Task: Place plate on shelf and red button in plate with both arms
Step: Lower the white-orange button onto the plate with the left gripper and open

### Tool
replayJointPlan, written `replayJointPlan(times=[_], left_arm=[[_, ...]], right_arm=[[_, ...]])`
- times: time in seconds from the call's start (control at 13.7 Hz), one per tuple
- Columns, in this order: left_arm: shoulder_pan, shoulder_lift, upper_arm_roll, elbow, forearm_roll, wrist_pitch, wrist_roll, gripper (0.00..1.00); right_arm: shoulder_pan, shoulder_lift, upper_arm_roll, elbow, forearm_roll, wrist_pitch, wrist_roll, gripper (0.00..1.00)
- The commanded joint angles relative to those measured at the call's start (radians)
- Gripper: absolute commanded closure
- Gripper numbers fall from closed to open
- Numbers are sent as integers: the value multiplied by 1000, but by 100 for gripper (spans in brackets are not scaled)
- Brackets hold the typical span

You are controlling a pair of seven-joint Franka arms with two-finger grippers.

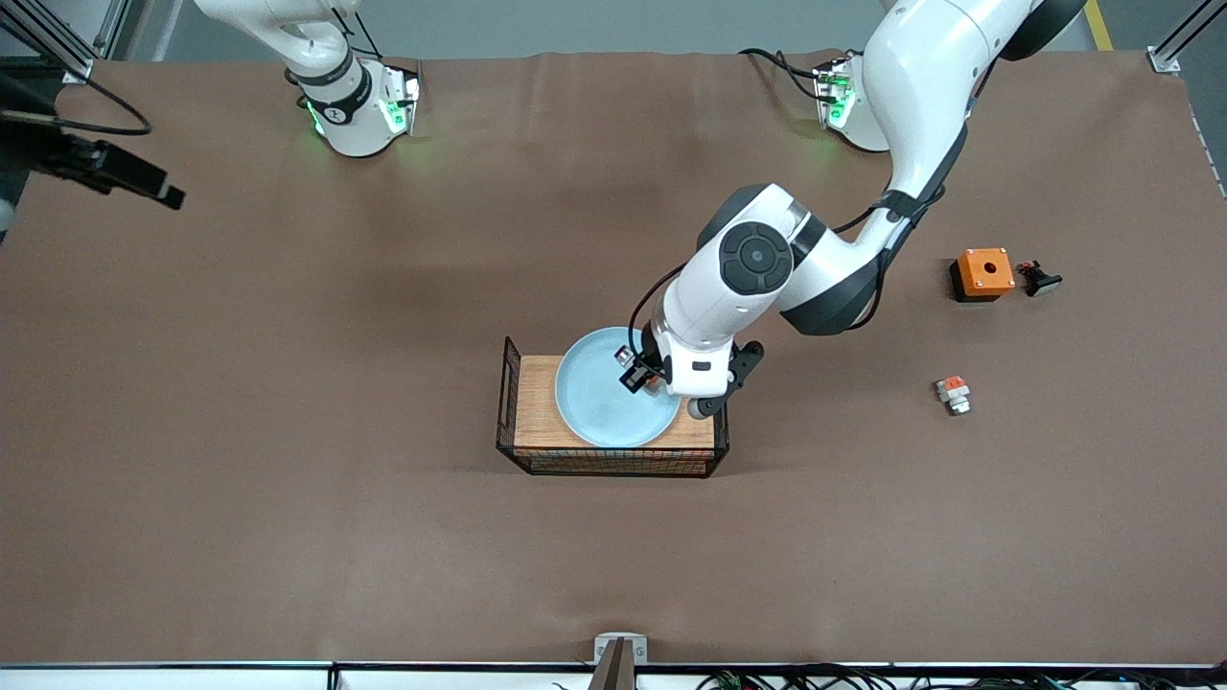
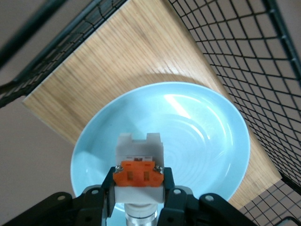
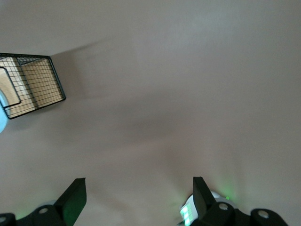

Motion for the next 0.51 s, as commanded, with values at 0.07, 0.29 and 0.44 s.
replayJointPlan(times=[0.07, 0.29, 0.44], left_arm=[[-96, 1, 107, 35, 32, 1, -9, 0], [-104, -51, 152, 35, 38, -41, 3, 0], [-82, -112, 173, 45, 35, -151, 119, 0]], right_arm=[[-14, -16, 27, -23, -79, 73, -64, 0], [-9, -15, 31, -9, -97, 79, -63, 0], [-12, -13, 31, 23, -97, 76, -64, 0]])
